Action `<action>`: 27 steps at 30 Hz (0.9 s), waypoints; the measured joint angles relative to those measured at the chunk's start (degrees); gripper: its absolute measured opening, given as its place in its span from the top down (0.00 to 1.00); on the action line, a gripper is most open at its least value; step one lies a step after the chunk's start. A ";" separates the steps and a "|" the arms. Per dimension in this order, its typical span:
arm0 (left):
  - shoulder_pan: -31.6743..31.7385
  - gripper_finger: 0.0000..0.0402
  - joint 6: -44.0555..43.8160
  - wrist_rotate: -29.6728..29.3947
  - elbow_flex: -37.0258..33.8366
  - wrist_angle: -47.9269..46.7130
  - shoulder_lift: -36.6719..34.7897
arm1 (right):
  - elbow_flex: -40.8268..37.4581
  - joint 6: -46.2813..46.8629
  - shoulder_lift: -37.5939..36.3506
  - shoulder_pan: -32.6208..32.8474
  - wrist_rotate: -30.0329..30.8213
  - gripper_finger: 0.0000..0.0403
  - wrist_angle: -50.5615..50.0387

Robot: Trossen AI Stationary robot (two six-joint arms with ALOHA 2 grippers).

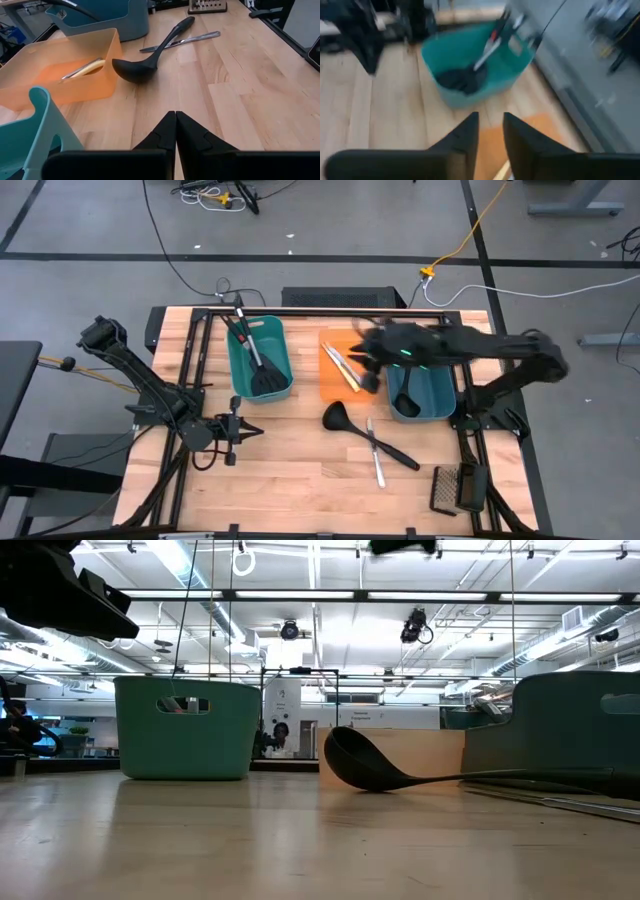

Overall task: Pick & Place Kitchen Items
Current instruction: Put the black serving spoon into the blue bin

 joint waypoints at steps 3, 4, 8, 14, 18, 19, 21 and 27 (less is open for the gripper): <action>-0.02 0.96 -1.19 -0.05 0.00 0.00 0.00 | 0.01 -0.52 -5.18 7.16 8.93 0.89 -2.44; -0.02 0.96 -1.43 -0.13 0.00 0.00 0.00 | -0.05 -0.34 -6.48 9.46 11.50 0.94 -3.48; 0.00 0.96 -2.32 -1.13 0.00 1.19 0.00 | -3.01 2.05 -10.76 18.83 20.40 0.96 -4.47; 0.00 0.96 -1.33 -0.29 0.00 6.84 -0.02 | -16.09 9.10 -15.94 29.54 27.79 0.98 -0.11; 0.00 0.96 0.18 -2.22 0.00 6.97 -0.12 | -27.88 13.78 -19.07 34.12 27.98 0.97 4.90; 0.00 0.96 0.24 -3.09 0.00 6.96 -0.27 | -30.68 15.44 -19.96 34.85 28.58 0.97 5.88; 0.00 0.96 0.63 -4.23 0.00 7.02 -0.35 | -35.73 17.15 -22.45 36.28 30.11 0.97 8.37; -0.01 0.96 7.43 -5.43 0.00 7.06 -2.68 | -47.13 10.35 -34.57 38.76 28.73 0.98 21.78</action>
